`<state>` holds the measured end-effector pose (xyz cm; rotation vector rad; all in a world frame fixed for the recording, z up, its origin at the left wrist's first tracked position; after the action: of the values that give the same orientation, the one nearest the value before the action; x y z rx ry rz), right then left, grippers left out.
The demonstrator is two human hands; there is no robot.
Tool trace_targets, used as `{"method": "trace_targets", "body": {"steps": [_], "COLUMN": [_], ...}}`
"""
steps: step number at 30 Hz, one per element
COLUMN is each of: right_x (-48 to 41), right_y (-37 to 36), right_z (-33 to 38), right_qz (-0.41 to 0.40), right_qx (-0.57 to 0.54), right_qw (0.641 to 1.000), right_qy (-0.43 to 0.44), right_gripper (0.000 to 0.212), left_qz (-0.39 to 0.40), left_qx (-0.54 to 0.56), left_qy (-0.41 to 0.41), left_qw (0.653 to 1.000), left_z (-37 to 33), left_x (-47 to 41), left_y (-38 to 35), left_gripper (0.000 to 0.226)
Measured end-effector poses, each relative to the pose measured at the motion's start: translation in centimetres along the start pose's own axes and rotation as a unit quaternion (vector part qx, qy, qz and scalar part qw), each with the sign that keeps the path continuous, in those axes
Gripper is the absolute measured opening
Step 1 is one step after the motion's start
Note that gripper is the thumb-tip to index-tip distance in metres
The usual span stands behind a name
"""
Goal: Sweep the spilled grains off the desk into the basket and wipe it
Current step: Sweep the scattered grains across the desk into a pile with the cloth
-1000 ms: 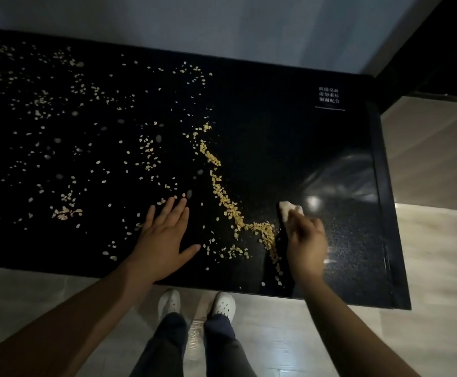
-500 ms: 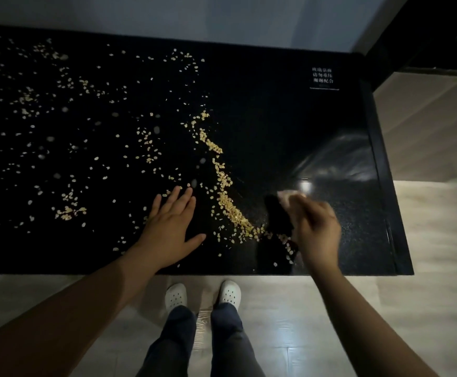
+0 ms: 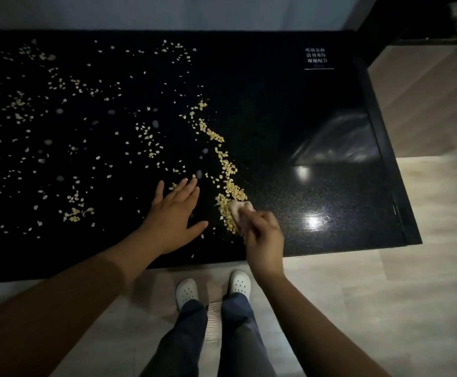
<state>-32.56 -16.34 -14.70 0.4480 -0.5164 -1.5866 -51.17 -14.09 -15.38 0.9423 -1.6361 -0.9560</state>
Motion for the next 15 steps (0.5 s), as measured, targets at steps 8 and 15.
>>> {"method": "trace_targets", "body": {"steps": [8,15], "right_x": [-1.1,3.7], "right_y": [7.2,-3.5], "right_z": [-5.6,0.4], "right_qz": [-0.144,-0.054], "right_qx": [0.064,0.025], "right_qw": [0.981,0.998], "right_qy": [-0.114,-0.008], "right_gripper": [0.026,0.029], "left_qz": [-0.007,0.008], "left_qx": [0.006,-0.017], "left_qy": [0.017,0.042], "left_qw": [1.0,0.999], "left_z": [3.3,5.4], "left_x": [2.9,3.9], "left_y": [1.0,0.0], "left_gripper": [0.088,0.092]}}
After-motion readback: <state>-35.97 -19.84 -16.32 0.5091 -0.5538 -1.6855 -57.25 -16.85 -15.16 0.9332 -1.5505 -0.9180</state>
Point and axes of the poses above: each hand's wrist, its own x-axis away from the middle knuckle, its own y-axis out of the back of the hand, z = x × y, the point moved 10 cm from there along -x, towards the middle knuckle, and after that the axes turned 2 degrees about -z, right-handed, at the moved point
